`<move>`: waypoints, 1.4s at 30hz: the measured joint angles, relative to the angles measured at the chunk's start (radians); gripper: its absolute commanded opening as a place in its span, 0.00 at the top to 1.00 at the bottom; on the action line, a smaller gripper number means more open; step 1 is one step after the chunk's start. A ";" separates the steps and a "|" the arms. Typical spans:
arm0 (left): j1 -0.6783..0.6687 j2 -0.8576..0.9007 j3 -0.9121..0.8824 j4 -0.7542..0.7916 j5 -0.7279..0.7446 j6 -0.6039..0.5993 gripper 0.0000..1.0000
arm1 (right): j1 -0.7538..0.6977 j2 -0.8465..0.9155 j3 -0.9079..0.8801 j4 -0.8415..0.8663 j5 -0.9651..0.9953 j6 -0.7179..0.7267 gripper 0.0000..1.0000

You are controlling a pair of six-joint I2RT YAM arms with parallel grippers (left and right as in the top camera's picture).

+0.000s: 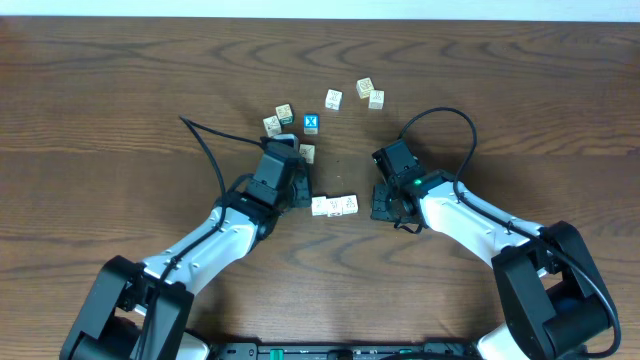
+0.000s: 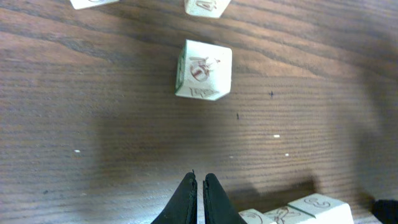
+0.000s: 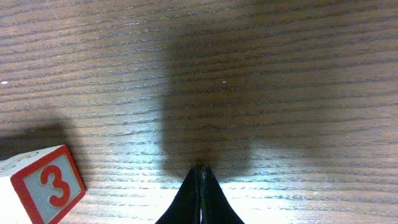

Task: Lift 3 blocks

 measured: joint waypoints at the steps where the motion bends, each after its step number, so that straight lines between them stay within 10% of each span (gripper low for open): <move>1: 0.006 0.001 0.000 0.005 0.005 0.000 0.93 | 0.000 0.000 0.000 0.000 0.000 0.000 0.99; 42: -0.045 0.171 0.053 0.001 0.034 -0.056 0.93 | 0.000 0.000 0.000 0.001 0.002 -0.001 0.99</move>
